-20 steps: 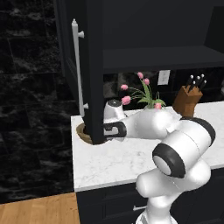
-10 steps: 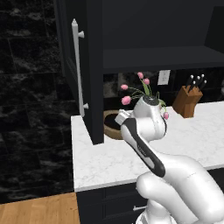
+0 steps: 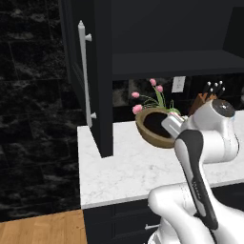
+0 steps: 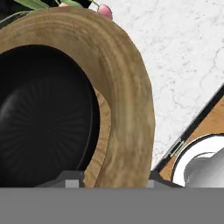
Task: Pick up the bowls on the counter and stack them on top of one another in the open cabinet. Place the smaller bowl on top of the larger bowl.
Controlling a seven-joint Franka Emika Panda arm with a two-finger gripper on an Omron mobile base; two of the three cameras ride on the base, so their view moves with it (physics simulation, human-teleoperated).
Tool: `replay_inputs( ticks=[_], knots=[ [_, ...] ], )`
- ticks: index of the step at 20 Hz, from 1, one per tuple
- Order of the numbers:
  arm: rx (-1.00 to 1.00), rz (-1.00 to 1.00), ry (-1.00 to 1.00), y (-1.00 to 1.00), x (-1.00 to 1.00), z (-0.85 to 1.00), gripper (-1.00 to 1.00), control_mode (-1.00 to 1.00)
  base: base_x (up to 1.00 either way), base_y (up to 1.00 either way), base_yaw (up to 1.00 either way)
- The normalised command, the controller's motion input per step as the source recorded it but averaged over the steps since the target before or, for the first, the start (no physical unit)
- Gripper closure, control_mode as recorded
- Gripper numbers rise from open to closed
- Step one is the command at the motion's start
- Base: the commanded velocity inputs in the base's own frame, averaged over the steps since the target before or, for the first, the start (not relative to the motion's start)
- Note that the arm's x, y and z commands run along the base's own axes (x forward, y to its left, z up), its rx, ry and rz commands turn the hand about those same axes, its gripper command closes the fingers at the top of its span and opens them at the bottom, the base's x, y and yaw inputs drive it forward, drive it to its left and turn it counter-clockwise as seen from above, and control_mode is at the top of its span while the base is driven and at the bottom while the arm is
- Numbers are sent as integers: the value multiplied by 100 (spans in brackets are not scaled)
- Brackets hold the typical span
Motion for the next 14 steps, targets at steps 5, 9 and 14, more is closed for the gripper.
replay_inputs(
  ticks=[5,9,14],
  knots=[
    [0,-9,-5,-47,-75,100,100,-100,0,0,0],
    [0,-2,-15,-15,-19,100,100,-100,0,0,0],
    [0,0,-22,-1,24,100,100,-100,0,0,0]
  ],
)
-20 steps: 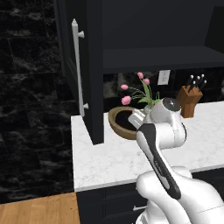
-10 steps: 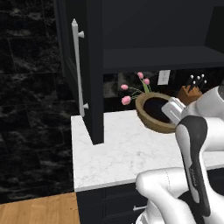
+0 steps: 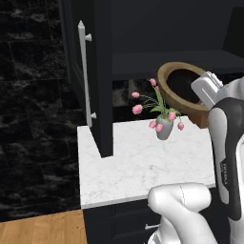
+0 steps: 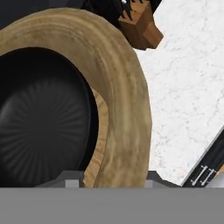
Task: Pick up the bowls on the counter and stack them on top of one another in the open cabinet. Place the smaller bowl on top of the larger bowl.
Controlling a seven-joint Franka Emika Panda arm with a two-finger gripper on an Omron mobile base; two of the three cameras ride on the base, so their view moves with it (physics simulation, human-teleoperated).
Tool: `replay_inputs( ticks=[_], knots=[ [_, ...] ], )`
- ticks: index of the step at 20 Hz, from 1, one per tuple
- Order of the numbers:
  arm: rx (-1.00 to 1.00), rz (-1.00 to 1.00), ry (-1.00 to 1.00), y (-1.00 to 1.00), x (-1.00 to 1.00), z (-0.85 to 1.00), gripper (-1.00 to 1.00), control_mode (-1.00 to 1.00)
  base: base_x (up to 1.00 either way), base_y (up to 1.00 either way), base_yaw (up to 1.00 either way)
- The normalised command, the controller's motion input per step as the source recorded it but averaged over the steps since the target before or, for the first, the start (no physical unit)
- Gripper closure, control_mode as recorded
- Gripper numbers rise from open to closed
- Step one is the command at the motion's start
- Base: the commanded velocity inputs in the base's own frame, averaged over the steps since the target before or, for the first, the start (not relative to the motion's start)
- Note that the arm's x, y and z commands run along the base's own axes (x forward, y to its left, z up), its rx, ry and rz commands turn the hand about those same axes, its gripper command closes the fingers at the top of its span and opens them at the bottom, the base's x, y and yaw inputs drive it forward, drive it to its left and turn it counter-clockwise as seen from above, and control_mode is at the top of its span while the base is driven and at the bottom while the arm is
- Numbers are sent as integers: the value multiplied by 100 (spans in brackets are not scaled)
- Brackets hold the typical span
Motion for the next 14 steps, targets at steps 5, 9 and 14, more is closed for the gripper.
replay_inputs(
  ticks=[5,9,14],
  knots=[
    [0,0,-9,0,76,45,100,-100,0,0,0],
    [0,0,6,0,100,0,100,-100,0,0,0],
    [0,0,8,-3,100,0,100,-100,0,0,0]
  ],
)
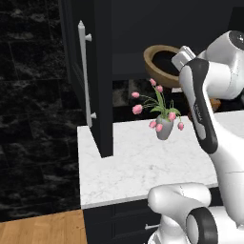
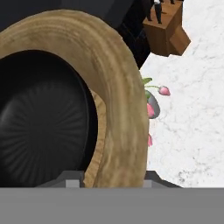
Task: Pick up the bowls on the counter and stack them on top of one another in the open cabinet. Place the smaller bowl on top of the larger bowl.
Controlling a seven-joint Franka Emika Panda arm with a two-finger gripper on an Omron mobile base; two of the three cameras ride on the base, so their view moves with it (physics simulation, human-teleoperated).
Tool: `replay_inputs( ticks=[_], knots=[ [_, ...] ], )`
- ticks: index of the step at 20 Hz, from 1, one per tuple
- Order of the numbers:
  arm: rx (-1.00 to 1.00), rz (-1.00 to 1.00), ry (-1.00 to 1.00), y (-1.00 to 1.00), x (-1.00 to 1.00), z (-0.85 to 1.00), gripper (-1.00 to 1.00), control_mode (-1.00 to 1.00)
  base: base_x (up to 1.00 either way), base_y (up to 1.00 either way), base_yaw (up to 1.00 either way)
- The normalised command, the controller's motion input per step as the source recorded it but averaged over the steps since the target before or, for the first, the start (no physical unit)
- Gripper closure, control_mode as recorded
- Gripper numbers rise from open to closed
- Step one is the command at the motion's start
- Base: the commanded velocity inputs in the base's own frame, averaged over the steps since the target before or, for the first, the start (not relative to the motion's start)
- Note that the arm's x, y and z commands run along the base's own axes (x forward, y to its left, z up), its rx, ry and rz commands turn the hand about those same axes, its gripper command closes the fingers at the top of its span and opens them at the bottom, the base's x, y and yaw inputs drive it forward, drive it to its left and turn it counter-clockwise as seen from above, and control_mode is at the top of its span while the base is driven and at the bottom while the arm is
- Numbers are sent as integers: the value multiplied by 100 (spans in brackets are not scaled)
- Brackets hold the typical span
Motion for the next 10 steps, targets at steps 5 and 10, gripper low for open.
replay_inputs(
  ticks=[5,10],
  knots=[
    [0,0,0,-5,99,4,100,-100,0,0,0],
    [-6,0,0,0,98,1,100,-100,0,0,0]
  ],
)
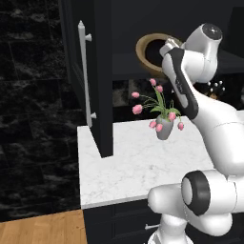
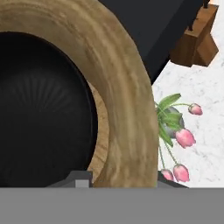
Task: Pick up the bowls on the counter and stack them on top of one another in the open cabinet. Place the smaller bowl on top of the larger bowl.
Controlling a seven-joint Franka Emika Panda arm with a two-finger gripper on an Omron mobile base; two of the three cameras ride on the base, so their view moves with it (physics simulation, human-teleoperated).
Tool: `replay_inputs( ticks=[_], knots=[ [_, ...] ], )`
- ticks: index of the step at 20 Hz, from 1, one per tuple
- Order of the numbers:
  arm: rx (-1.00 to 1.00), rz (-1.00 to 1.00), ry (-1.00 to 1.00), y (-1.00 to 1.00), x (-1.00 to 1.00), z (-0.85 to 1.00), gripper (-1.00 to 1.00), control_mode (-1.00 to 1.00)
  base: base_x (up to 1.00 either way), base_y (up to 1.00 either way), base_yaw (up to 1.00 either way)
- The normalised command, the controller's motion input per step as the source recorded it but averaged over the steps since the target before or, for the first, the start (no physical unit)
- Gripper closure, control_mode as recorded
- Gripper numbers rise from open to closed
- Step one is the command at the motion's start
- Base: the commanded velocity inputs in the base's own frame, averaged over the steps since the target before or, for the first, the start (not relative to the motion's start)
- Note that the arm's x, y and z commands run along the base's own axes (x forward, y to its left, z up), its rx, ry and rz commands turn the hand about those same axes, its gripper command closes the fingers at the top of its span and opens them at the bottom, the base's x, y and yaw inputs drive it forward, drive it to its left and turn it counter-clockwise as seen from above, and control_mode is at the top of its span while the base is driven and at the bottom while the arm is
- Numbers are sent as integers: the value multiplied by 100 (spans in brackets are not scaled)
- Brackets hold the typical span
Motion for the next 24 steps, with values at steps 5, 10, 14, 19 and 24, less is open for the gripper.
replay_inputs(
  ticks=[5,10,14,19,24],
  knots=[
    [-3,0,1,0,100,0,100,-100,0,0,0],
    [0,0,3,0,96,0,-100,-100,0,0,0],
    [-2,0,0,0,25,-3,-100,-100,0,0,0],
    [0,0,-13,0,-27,0,-100,-100,0,0,0],
    [0,0,-29,-10,-79,0,-100,-100,0,0,0]
  ],
)
